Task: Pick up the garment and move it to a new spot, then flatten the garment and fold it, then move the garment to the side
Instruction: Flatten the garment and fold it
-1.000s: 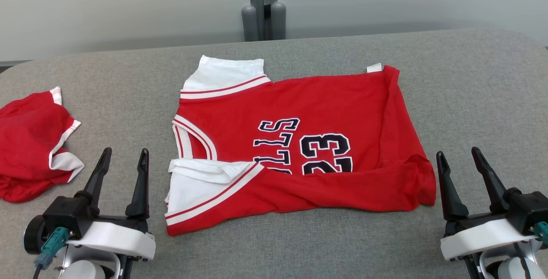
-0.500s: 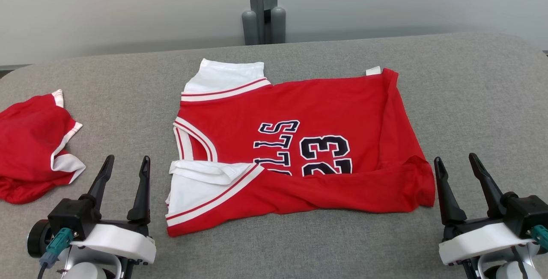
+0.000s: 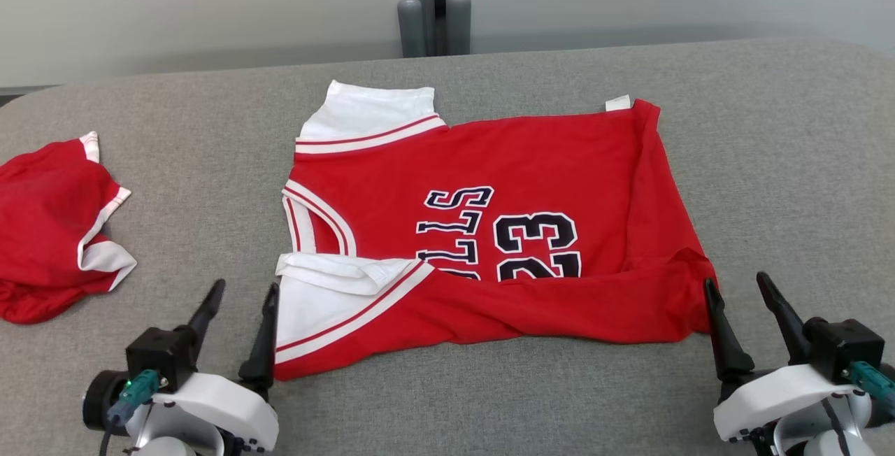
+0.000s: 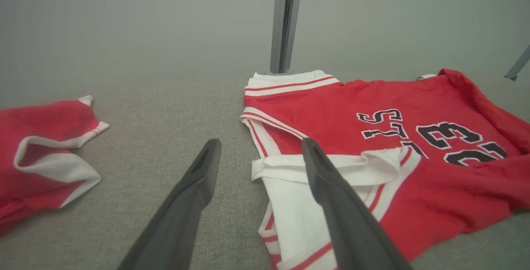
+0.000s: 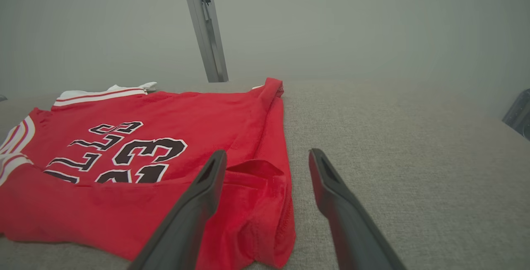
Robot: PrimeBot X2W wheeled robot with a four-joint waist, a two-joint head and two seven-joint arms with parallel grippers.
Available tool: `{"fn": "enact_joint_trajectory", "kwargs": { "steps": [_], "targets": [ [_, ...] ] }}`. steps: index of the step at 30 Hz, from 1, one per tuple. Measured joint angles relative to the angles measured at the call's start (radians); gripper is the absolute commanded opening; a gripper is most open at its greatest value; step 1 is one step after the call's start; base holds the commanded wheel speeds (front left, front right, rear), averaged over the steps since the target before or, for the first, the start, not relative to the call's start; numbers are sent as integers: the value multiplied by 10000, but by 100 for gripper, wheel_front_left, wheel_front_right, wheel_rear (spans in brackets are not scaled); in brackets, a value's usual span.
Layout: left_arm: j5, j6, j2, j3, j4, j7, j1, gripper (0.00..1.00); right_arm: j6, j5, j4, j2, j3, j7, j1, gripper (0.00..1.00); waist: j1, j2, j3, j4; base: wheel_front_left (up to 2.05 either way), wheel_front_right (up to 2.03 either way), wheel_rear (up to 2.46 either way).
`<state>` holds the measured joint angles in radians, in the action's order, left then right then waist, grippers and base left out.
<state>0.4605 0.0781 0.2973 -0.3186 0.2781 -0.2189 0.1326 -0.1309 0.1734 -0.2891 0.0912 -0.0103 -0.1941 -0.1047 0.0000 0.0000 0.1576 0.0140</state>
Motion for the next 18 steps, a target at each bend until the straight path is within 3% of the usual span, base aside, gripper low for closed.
{"fn": "enact_joint_trajectory", "kwargs": {
  "steps": [15, 16, 17, 18],
  "targets": [
    [1087, -951, -558, -504, 1664, 1392, 174, 100, 0, 571, -2955, -150, -336, 2, -1040, 100, 0, 0, 676, 82, 0, 0, 0],
    [1208, -988, -583, -487, 1710, 1498, 221, 86, 0, 673, -3081, -157, -389, 4, -1126, 100, 0, 0, 687, 85, 0, 0, 0],
    [1315, -1080, -594, -481, 1753, 1609, 252, 43, 0, 779, -3145, -161, -445, 4, -1176, 50, 0, 0, 693, 86, 0, 0, 0],
    [1315, -1080, -594, -481, 1753, 1609, 252, 0, 0, 779, -3145, -161, -445, 4, -1176, 28, 0, 0, 693, 86, 0, 0, 0]
  ]
}}
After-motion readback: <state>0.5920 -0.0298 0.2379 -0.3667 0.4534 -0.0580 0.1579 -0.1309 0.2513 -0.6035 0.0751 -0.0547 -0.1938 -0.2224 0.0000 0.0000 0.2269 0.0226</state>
